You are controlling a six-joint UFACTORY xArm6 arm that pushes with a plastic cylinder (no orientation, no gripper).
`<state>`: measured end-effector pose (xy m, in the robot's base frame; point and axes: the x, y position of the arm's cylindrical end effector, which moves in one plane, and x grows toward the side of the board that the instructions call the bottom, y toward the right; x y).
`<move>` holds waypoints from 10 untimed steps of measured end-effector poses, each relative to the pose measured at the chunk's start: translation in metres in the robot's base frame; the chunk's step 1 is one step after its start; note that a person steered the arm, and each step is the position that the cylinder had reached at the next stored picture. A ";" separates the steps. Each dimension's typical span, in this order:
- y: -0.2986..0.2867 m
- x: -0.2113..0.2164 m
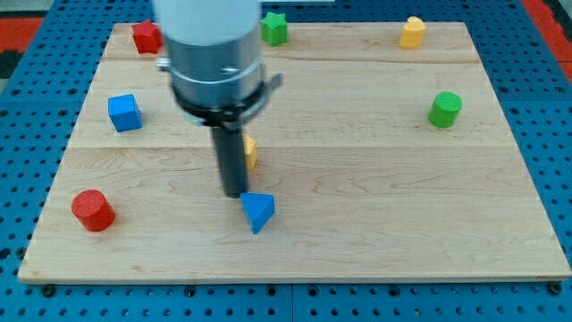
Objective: Slide the hexagon horizontal to the right of triangle
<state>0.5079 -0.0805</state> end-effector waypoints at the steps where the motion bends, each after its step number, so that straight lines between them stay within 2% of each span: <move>1: 0.000 -0.027; 2: -0.028 -0.039; 3: 0.003 -0.067; 4: 0.071 -0.072; 5: 0.148 -0.058; 6: 0.118 -0.045; 7: 0.081 -0.066; 8: 0.090 -0.014; 9: 0.195 -0.012; 10: 0.224 -0.007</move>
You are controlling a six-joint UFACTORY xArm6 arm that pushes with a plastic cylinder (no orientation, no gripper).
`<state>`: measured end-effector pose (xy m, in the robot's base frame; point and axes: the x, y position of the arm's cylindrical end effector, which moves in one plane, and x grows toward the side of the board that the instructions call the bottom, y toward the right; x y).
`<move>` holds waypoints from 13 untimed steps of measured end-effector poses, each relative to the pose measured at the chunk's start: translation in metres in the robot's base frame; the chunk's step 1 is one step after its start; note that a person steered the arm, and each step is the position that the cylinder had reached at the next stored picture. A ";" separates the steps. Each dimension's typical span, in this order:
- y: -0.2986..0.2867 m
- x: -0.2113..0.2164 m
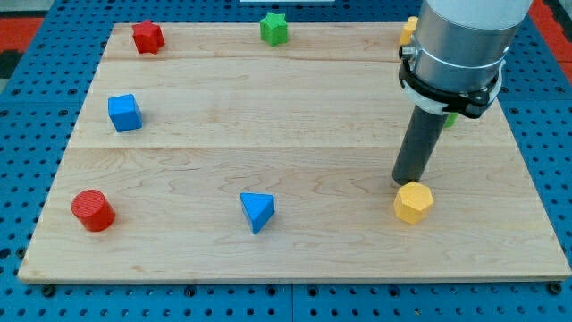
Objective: Slide the hexagon horizontal to the right of triangle
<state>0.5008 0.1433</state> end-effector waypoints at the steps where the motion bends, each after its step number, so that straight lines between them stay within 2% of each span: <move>1: -0.016 0.031; 2: -0.055 0.018; 3: -0.034 0.065; 4: 0.014 0.075; 5: 0.015 0.080; 6: 0.055 0.110; 7: 0.111 0.086; 8: 0.085 0.058; 9: 0.039 0.062; 13: 0.039 0.062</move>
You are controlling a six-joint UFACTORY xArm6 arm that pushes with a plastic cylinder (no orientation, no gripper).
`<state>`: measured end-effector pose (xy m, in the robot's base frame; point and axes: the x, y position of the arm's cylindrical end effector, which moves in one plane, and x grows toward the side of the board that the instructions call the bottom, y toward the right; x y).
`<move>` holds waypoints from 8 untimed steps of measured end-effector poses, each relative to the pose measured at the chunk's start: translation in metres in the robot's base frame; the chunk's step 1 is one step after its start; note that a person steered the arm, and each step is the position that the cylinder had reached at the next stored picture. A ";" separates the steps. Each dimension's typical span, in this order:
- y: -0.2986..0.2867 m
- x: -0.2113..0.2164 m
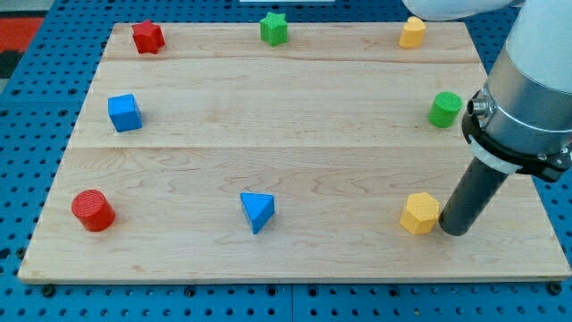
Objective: Slide the hexagon horizontal to the right of triangle
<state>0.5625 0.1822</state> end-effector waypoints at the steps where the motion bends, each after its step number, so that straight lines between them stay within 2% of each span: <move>1: 0.001 -0.001; 3: -0.003 -0.001; 4: 0.014 0.036; 5: -0.011 0.056; 6: -0.086 0.055; 8: -0.196 0.034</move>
